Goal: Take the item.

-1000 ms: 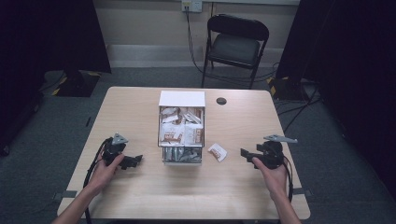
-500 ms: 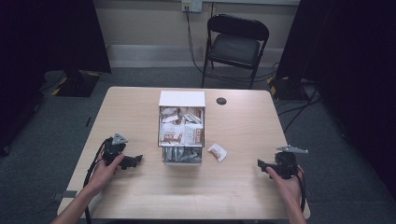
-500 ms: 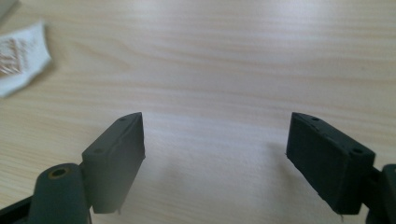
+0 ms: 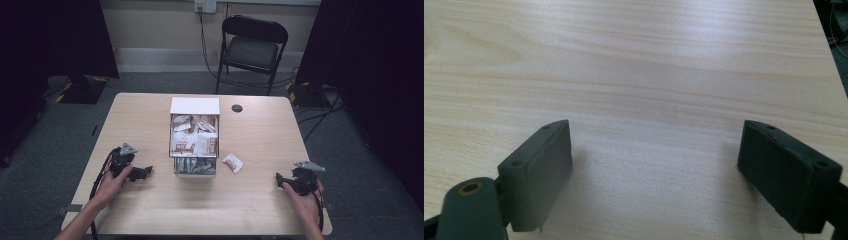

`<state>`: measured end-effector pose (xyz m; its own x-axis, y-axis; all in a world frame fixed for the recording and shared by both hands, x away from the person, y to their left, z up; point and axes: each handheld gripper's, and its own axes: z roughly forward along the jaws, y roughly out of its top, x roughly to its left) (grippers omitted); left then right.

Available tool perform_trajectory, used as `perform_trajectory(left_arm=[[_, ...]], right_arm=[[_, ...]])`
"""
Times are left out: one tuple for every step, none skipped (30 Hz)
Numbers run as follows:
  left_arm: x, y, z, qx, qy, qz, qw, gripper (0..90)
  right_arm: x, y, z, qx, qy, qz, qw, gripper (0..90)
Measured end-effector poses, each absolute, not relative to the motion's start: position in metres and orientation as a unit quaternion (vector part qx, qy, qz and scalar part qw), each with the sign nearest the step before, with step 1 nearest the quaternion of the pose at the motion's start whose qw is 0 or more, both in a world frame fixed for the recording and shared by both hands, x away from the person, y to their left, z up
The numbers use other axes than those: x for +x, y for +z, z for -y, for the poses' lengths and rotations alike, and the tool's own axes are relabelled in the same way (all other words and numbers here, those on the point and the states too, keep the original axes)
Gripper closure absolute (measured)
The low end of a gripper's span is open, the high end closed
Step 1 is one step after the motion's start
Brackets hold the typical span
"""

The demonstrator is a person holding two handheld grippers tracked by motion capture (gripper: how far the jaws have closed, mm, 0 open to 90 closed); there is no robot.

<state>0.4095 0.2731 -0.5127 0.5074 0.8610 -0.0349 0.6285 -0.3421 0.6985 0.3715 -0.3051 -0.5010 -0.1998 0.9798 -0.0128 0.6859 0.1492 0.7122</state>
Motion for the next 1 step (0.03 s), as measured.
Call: perform_trajectory(left_arm=[[0.4095, -0.5128, -0.2731, 0.801, 0.173, -0.465, 0.336, 0.0]], right_arm=[[0.3714, -0.5010, 0.3049, 0.582, 0.295, -0.715, 0.249, 13.9]])
